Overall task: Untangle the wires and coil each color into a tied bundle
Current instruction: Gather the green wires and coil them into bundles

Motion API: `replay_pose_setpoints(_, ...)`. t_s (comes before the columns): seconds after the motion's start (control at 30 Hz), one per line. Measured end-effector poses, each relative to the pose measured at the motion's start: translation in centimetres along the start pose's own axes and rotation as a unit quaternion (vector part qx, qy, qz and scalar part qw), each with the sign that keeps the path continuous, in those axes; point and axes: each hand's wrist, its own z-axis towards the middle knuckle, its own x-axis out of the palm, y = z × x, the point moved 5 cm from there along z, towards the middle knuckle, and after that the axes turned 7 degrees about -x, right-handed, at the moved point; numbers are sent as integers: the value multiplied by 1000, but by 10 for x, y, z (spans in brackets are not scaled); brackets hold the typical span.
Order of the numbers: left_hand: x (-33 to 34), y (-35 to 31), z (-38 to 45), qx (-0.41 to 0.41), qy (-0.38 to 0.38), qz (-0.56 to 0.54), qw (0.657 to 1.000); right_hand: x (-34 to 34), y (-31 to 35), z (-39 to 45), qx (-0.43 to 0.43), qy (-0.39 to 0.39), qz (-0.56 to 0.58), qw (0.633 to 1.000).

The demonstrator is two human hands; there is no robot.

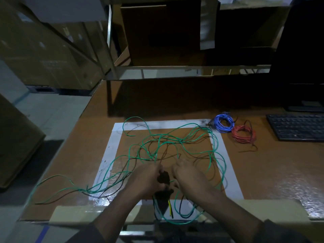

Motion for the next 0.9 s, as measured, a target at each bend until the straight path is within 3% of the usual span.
replay_pose_setpoints(0.13,7,-9,0,3,-10,36,999,0,-4,-3,14,35,-11,999)
replay_pose_setpoints(0.27,9,-13,2,4,-23,47,999,8,-2,-1,-3,15,1,1000)
replay_pose_setpoints(0.4,-2,-14,4,9,-100,-65,993,-28,-7,-2,26,-115,106,987)
replay_pose_setpoints(0.5,-15,-17,5,7,-37,-216,976,-62,-11,-6,18,-210,188,959)
replay_pose_setpoints(0.53,-21,-21,3,1,-6,-298,955,-72,-13,-7,18,-238,220,946)
replay_pose_setpoints(0.6,-34,-30,-2,-11,53,-485,873,-76,-17,-6,29,-258,312,914)
replay_pose_setpoints(0.7,-55,-42,-3,-13,116,-711,694,-67,-20,2,32,-195,459,866)
replay_pose_setpoints(0.77,-68,-47,0,3,142,-796,588,-62,-19,5,19,-143,493,858)
replay_pose_setpoints(0.83,-79,-52,4,30,144,-830,538,-56,-19,4,11,-93,491,866)
replay_pose_setpoints(0.9,-89,-56,7,60,122,-844,519,-52,-16,0,8,-53,504,862)
